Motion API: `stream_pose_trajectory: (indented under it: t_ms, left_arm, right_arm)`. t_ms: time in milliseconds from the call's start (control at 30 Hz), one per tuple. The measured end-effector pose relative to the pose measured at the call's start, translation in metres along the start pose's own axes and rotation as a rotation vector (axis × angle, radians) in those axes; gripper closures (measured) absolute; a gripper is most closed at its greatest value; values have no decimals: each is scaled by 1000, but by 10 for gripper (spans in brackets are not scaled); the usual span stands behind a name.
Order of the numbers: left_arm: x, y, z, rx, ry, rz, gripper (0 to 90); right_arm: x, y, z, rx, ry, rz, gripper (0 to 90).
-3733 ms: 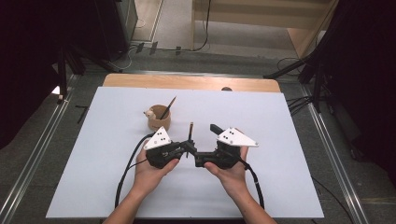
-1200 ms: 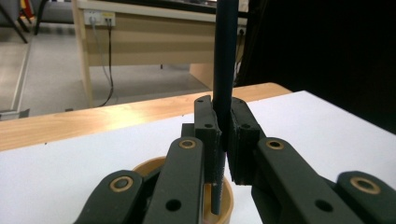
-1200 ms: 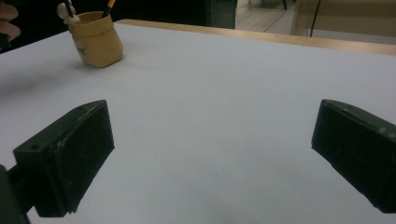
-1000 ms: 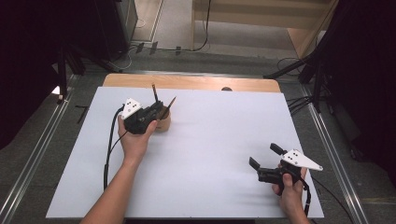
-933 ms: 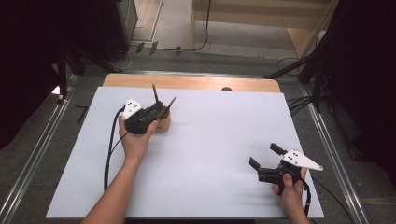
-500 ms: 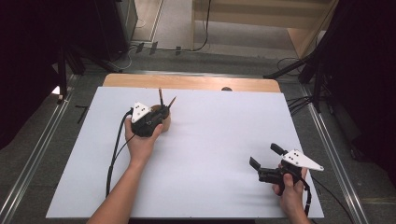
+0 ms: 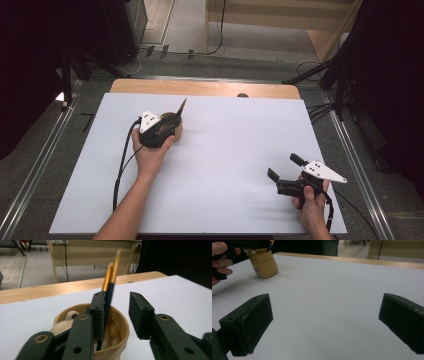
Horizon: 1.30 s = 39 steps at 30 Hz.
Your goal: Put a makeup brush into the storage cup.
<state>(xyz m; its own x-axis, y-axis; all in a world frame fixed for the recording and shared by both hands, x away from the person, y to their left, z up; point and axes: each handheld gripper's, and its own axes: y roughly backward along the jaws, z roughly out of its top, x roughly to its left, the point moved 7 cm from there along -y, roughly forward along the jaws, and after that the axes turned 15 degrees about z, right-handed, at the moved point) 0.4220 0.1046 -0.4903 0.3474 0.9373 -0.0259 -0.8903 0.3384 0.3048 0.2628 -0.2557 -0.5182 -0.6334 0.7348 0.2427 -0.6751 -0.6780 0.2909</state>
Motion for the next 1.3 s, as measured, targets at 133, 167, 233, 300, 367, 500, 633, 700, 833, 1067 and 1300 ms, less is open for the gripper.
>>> stream_pose_trajectory:
  t_ms: [133, 167, 233, 300, 367, 500, 633, 700, 833, 1067, 1300]
  left_arm:
    - [0, 8, 0, -6, 4, -43, 518]
    - [-1, 10, 1, -10, 3, -50, 463]
    - [-3, 17, 3, -23, 7, -82, 349]
    - [-3, 20, 4, -18, 2, -91, 311]
    - [-4, 24, 5, -15, 1, -90, 198]
    - [-1, 33, 6, -11, 13, -103, 80]
    - [5, 43, 1, -8, 1, -122, 0]
    - [8, 47, -1, -8, 0, -123, 0]
    - [12, 56, -7, -5, -17, -119, 0]
    - [20, 67, -19, 14, -25, -114, 0]
    - [26, 80, -23, 11, -31, -111, 0]
  right_arm:
    - [0, 0, 0, -1, 2, 0, 0]
    - [0, 0, 0, -2, 6, 1, 0]
    - [1, 0, 0, -2, 7, 0, 0]
    - [1, 0, 0, -1, 7, 0, 0]
    - [0, 0, 0, -2, 8, -1, 0]
    - [0, 0, 0, 1, 7, -5, 0]
    - [0, 0, 0, 4, 13, -8, 0]
    - [-1, 0, 0, 4, 15, -10, 0]
    - [-1, 0, -1, 6, 14, -14, 0]
    - [-2, -1, -2, 11, 19, -18, 0]
    - [-2, -1, -2, 13, 23, -22, 0]
